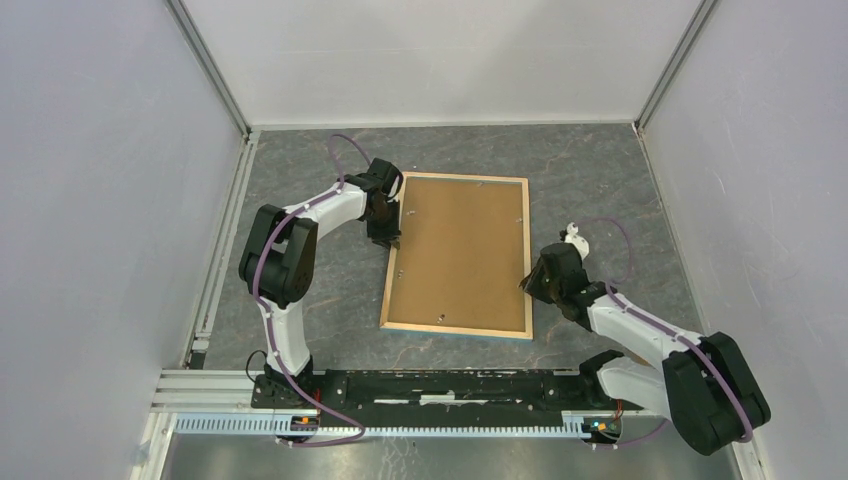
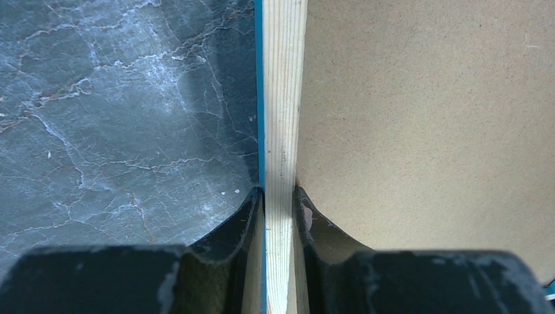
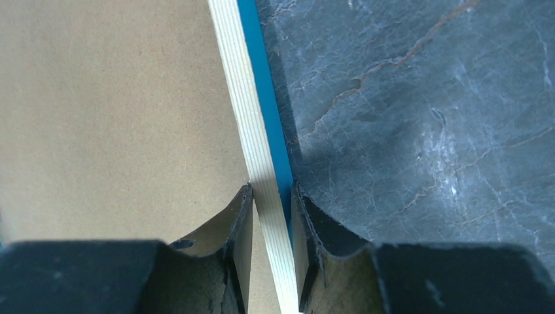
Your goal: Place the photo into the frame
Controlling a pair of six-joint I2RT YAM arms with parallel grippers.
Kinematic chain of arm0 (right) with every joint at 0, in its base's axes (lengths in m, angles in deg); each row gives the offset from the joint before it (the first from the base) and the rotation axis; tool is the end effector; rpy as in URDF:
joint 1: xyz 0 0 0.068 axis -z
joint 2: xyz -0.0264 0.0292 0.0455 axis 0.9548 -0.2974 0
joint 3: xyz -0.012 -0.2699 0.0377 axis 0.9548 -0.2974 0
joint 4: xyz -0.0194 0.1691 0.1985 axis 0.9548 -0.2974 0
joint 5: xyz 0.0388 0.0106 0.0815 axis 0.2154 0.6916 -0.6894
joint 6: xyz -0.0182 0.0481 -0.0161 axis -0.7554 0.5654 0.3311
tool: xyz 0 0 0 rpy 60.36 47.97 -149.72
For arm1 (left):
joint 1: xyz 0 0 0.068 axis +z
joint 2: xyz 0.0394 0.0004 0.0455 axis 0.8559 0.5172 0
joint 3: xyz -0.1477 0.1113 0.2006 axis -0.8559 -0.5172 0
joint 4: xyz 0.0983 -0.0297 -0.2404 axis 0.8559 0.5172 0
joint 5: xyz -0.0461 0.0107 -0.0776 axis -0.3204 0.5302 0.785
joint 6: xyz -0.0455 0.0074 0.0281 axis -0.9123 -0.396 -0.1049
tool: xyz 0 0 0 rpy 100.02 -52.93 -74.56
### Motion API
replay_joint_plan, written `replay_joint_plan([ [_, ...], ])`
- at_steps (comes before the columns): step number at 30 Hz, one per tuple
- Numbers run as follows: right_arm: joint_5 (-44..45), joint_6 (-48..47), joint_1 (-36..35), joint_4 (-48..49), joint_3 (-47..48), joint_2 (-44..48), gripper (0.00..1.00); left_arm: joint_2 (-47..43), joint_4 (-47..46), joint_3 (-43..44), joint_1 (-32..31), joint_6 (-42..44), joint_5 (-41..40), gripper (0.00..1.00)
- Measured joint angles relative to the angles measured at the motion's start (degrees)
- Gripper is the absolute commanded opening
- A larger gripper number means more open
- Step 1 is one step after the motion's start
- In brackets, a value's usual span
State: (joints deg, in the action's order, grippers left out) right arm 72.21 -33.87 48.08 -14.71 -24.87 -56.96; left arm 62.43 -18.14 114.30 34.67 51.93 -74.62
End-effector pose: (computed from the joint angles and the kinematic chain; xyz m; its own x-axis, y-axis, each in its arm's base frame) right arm 0.1822 0.0771 0.1435 -0.7053 0.4739 -0.5272 0.2983 0.8730 0.3858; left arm 0.3533 -0.1626 0.1661 -0.9671 0.0152 -0.2539 0.0696 0.9759 -0.2066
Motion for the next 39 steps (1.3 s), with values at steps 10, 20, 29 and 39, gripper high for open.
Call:
replay_joint_plan([
  [10,0.9,4.5,0.0,-0.4,-0.5,1.9,0.22,0.0,0.0,0.0,0.0,0.0,0.0,0.02],
  [20,1.0,-4.0,-0.1,-9.3,3.5,2.6,0.53,0.0,0.0,-0.1,-0.3,0.0,0.7,0.02],
  [29,1.0,-7.1,-0.1,-11.3,8.5,-1.6,0.50,0.0,-0.1,-0.1,-0.3,0.0,0.7,0.02],
  [39,1.2,-6.3,-0.1,-11.6,8.5,-4.4,0.49,0.0,-0.1,-0.1,-0.3,0.0,0.7,0.02],
])
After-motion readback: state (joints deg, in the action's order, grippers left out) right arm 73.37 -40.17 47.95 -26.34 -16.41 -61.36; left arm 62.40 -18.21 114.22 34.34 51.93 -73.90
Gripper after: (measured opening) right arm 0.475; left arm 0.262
